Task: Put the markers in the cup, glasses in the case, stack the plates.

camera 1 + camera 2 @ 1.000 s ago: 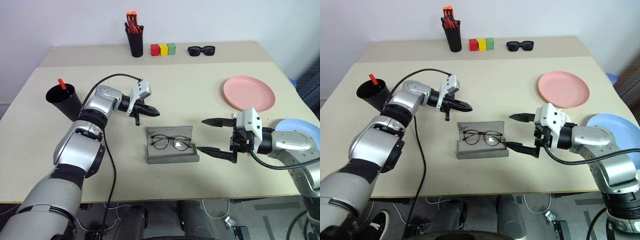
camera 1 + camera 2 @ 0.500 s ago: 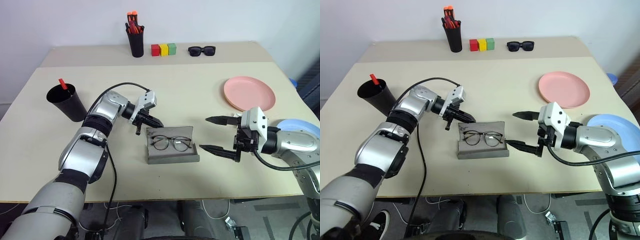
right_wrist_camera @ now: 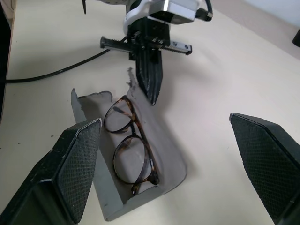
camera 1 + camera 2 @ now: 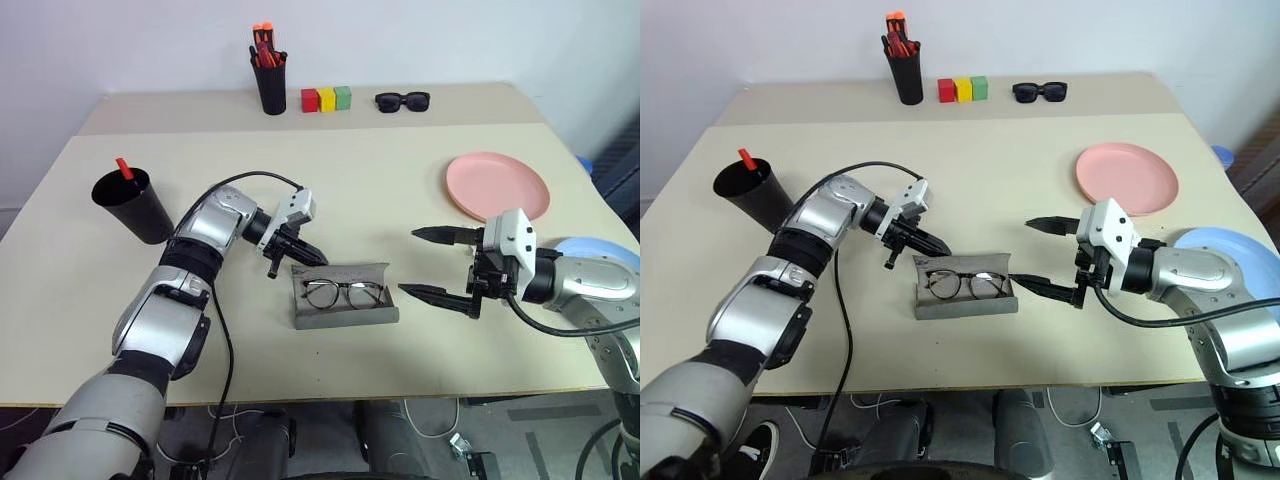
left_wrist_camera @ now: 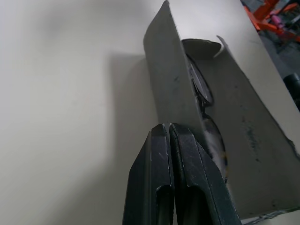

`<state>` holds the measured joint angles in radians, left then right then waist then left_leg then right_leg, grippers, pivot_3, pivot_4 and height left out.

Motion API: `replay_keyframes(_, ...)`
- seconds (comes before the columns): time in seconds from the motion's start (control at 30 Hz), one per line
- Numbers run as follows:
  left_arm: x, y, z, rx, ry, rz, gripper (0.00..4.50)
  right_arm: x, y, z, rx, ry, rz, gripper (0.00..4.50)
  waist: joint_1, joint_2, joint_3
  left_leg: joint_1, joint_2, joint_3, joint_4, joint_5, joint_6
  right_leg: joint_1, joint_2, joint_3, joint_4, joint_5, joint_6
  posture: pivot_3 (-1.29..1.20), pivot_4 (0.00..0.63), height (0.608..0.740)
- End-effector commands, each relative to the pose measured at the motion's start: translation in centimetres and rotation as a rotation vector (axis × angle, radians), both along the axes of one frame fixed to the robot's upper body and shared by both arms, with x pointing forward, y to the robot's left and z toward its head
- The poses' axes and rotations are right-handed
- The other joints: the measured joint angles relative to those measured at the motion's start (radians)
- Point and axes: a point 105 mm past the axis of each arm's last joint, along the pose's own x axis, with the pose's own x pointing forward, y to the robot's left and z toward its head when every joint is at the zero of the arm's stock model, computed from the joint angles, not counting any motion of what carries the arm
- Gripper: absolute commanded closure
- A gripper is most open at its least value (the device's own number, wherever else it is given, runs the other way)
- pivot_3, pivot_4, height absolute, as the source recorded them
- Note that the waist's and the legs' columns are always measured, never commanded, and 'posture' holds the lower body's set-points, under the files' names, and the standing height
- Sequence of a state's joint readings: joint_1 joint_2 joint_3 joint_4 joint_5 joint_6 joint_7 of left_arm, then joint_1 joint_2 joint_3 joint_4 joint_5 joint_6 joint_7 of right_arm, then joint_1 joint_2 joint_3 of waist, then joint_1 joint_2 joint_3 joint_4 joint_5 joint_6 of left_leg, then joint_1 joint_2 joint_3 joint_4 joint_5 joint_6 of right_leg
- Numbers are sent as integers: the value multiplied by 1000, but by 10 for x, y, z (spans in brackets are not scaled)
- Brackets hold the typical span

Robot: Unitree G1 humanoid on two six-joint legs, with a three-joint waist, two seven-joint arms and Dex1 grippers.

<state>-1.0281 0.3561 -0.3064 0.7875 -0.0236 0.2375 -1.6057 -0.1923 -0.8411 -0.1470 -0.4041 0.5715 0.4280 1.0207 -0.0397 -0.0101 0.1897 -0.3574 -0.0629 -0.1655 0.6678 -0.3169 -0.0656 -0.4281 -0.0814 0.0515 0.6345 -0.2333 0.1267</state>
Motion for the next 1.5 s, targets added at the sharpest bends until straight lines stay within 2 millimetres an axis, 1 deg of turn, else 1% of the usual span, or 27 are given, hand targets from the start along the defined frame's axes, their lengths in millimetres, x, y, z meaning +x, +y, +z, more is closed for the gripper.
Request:
replay_keyframes(0.03, -7, -5, 10, -11, -34, -42, 4406, 0, -1, 11, 14, -55, -4, 0, 1, 0, 0, 0, 0, 0, 0, 0, 0, 0, 0, 0, 0, 0, 0, 0, 150, 740)
replay_keyframes(0.23, -20, -3, 10, -4, -37, -66, 4406, 1, -1, 11, 13, -55, -5, 0, -2, 0, 0, 0, 0, 0, 0, 0, 0, 0, 0, 0, 0, 0, 0, 0, 150, 740)
replay_keyframes(0.37, -32, 0, 4, 14, -32, -92, 4406, 2, -2, 11, 9, -57, -11, 0, -1, 0, 0, 0, 0, 0, 0, 0, 0, 0, 0, 0, 0, 0, 0, 0, 150, 740)
replay_keyframes(0.47, -38, 3, 2, 19, -32, -102, 4406, 3, -2, 11, 10, -58, -11, 0, 1, 0, 0, 0, 0, 0, 0, 0, 0, 0, 0, 0, 0, 0, 0, 0, 150, 740)
replay_keyframes(0.63, -48, -1, 6, -6, -24, -132, 4406, 3, -1, 11, 9, -58, -9, 0, 2, 0, 0, 0, 0, 0, 0, 0, 0, 0, 0, 0, 0, 0, 0, 0, 150, 740)
replay_keyframes(0.77, -55, 0, 2, 20, -62, -170, 4406, 4, -2, 12, 8, -60, -15, 0, 3, 0, 0, 0, 1, 0, 0, 0, 0, 0, 0, 0, 0, 0, 0, 0, 150, 740)
replay_keyframes(0.8, -54, -1, 3, 14, -76, -164, 4406, 5, -2, 12, 9, -61, -18, 0, 3, 0, 0, 1, 1, 0, 0, 0, 0, 0, 0, 0, 0, 0, 0, 0, 150, 740)
replay_keyframes(0.97, -32, -6, 19, -60, -156, -82, 4406, 8, -5, 14, 17, -74, -43, 0, 7, 0, 0, 1, 1, 0, 0, 0, 0, 1, 0, 0, 0, 0, 0, 0, 150, 740)
replay_keyframes(1.07, -23, -10, 31, -115, -159, -40, 4406, 13, -9, 18, 28, -89, -76, 0, 12, 0, 0, 1, 0, 0, 0, 0, 0, 1, 0, 0, 0, 0, -1, 0, 150, 740)
replay_keyframes(1.17, -5, -12, 54, -207, -194, 49, 4406, 19, -13, 25, 59, -102, -107, 0, 19, 0, 0, 1, 0, 0, 0, 0, 0, 0, 0, 0, 0, 0, -1, 0, 150, 740)
replay_keyframes(1.3, 10, -12, 72, -282, -241, 107, 4406, 25, -16, 31, 69, -123, -136, 0, 25, 0, 0, 1, 0, 0, 0, 0, 0, 0, 0, 0, -1, 1, -1, 0, 150, 740)
replay_keyframes(1.37, 20, -12, 89, -375, -274, 150, 3902, 33, -22, 34, 71, -134, -195, 0, 26, 0, 0, 1, 0, 0, 0, 0, -1, 0, 0, 0, -1, 1, -1, 0, 150, 740)
replay_keyframes(1.4, 21, -13, 95, -410, -267, 154, 3585, 37, -26, 35, 63, -145, -222, 0, 26, 0, 0, 0, 0, 0, 0, 0, -1, 0, 0, 0, -1, 1, -1, 0, 150, 740)
replay_keyframes(1.43, 20, -13, 101, -444, -249, 156, 3160, 39, -30, 35, 53, -153, -251, 0, 27, 0, 0, 0, 0, 1, 0, 0, -1, 0, 0, 0, -1, 1, -1, 0, 150, 740)
replay_keyframes(1.5, 18, -14, 112, -518, -181, 152, 2086, 45, -43, 34, 43, -130, -328, 0, 26, 0, 0, 0, 0, 1, 0, 0, -1, 0, 0, 0, -1, 1, -1, 0, 150, 740)
